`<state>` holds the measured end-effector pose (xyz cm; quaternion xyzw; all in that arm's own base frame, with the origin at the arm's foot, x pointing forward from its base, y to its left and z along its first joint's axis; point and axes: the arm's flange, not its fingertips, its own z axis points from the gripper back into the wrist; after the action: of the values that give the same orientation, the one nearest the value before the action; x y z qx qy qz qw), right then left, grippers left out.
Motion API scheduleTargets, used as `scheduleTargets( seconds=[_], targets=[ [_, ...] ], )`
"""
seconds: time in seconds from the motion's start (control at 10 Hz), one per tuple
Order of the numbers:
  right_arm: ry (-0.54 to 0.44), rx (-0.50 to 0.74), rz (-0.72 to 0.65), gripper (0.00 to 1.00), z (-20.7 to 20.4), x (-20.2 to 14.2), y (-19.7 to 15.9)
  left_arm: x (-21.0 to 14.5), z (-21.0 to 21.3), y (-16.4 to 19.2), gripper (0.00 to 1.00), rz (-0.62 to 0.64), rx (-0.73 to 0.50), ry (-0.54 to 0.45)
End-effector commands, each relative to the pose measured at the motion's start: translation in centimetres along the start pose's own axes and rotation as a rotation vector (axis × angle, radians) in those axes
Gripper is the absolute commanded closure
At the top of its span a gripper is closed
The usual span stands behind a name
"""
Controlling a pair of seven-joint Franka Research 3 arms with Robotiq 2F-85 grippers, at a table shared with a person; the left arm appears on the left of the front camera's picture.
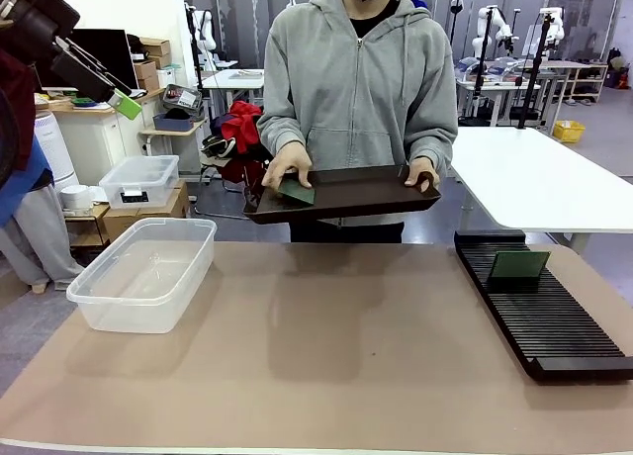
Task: Sort PCBs into racks and boxes based on the side picked up.
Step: Pick up the Blank PCB handed by the Human.
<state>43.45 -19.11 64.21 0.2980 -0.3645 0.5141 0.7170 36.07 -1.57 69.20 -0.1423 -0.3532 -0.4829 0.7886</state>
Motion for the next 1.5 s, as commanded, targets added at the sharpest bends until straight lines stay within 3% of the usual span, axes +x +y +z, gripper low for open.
scheduleTargets(
  seconds=[0.0, 0.3, 0.5, 0.7, 0.8, 1.4],
  targets=[
    [-0.004, -0.016, 0.000, 0.00, -0.5, -0.1, 0.4, -0.1, -0.1, 0.0, 0.00, -0.002, 0.003, -0.003],
    [0.000, 0.000, 0.000, 0.00, 0.0, 0.0, 0.0, -0.1, -0.1, 0.0, 0.00, -0.002, 0.003, -0.003],
    [0.008, -0.018, 0.031, 0.00, 1.3, 0.8, -2.2, -0.1, -0.1, 0.0, 0.00, -0.002, 0.003, -0.003],
    [0.005, -0.068, 0.015, 0.00, 0.7, 0.7, -1.7, -0.1, -0.1, 0.0, 0.00, -0.002, 0.003, -0.003],
    [0.018, -0.016, 0.012, 0.00, 0.6, 0.6, -1.4, -0.1, -0.1, 0.0, 0.00, -0.002, 0.003, -0.003],
    [0.018, -0.016, 0.012, 0.00, 0.6, 0.6, -1.4, -0.1, -0.1, 0.0, 0.00, -0.002, 0.003, -0.003]
  ],
)
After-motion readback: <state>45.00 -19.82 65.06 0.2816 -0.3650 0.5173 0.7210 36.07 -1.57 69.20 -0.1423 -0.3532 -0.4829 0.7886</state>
